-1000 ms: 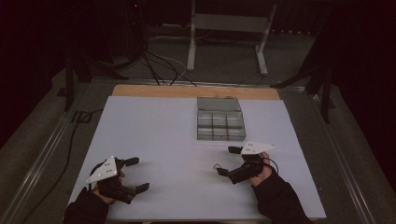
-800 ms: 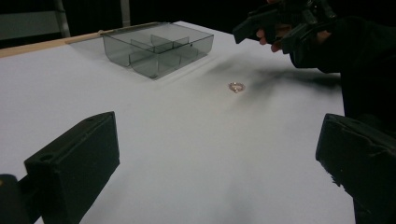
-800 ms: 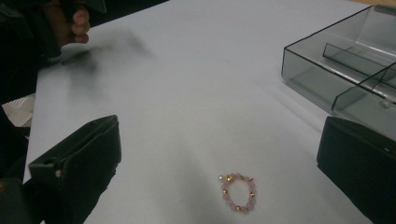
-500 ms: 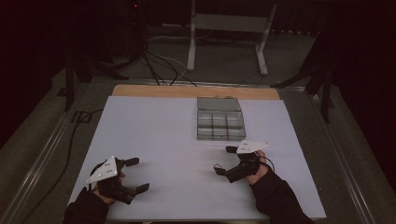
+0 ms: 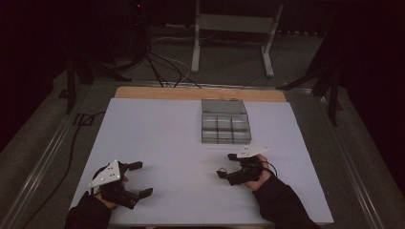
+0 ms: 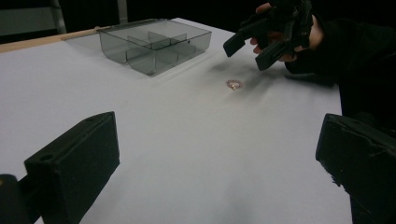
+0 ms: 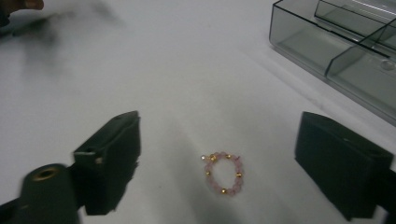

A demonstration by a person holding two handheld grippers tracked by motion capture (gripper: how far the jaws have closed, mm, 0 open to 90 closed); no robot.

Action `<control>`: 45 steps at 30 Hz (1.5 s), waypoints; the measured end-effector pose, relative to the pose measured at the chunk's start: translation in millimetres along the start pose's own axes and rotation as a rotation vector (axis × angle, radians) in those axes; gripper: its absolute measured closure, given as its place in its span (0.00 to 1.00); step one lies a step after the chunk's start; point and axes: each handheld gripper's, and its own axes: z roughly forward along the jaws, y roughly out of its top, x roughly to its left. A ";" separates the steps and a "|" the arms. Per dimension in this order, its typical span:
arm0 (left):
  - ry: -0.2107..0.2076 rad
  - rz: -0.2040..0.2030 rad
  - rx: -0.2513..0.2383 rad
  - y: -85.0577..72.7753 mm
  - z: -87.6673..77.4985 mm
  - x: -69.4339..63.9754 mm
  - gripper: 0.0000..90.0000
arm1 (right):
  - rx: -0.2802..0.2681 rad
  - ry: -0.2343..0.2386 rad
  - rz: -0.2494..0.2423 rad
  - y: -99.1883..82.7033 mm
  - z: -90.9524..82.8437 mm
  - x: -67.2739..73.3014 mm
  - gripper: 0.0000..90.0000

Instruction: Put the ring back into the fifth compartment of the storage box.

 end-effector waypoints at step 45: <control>-0.004 0.000 0.009 -0.7 1.0 0.5 0.01 | 0.188 -0.060 -0.122 -3.7 20.0 9.0 0.87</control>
